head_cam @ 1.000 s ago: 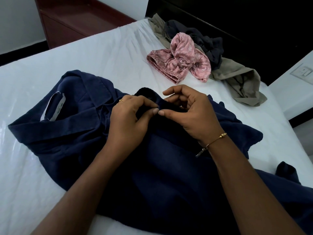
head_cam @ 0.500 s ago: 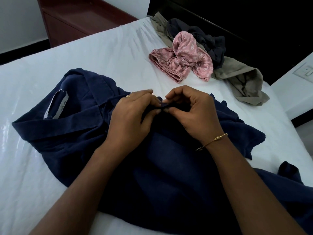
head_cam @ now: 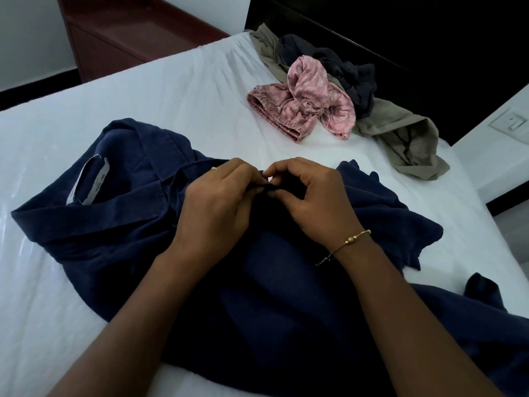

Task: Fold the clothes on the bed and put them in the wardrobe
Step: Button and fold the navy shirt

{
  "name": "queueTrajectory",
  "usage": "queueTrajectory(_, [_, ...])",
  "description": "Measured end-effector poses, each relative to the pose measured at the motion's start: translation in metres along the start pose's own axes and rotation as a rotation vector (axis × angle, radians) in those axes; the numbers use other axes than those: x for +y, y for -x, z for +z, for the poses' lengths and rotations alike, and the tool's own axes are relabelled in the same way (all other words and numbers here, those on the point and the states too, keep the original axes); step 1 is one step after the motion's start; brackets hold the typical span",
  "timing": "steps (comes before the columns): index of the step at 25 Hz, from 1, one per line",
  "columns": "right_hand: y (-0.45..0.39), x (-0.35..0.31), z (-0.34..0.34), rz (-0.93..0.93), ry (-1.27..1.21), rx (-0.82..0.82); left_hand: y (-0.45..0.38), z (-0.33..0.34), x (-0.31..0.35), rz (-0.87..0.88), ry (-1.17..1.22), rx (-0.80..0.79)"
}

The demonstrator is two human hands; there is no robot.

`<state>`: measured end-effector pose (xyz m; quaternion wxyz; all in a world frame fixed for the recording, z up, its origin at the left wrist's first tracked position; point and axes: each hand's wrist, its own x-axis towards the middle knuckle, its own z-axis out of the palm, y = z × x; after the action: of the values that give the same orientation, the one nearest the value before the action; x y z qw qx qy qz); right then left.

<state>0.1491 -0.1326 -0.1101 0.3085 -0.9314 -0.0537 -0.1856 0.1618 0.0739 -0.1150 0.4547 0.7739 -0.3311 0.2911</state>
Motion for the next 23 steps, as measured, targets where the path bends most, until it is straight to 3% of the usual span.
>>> queueTrajectory(5, [0.001,0.0021,0.0021,-0.104,0.007,0.051,-0.002,-0.0045,-0.0058,-0.171,0.115,-0.107])
queueTrajectory(9, [0.0002,0.0017,0.0017,-0.062,-0.009,0.001,0.0021,-0.0019,-0.0072,-0.219,0.084,-0.072])
queueTrajectory(18, [0.0006,0.0002,0.0004,0.074,-0.122,-0.005,0.0017,-0.0011,-0.0051,-0.153,-0.009,-0.048])
queueTrajectory(23, [0.0059,0.0018,0.003,0.021,-0.047,-0.045,-0.0029,-0.0074,-0.0086,-0.153,0.205,-0.106])
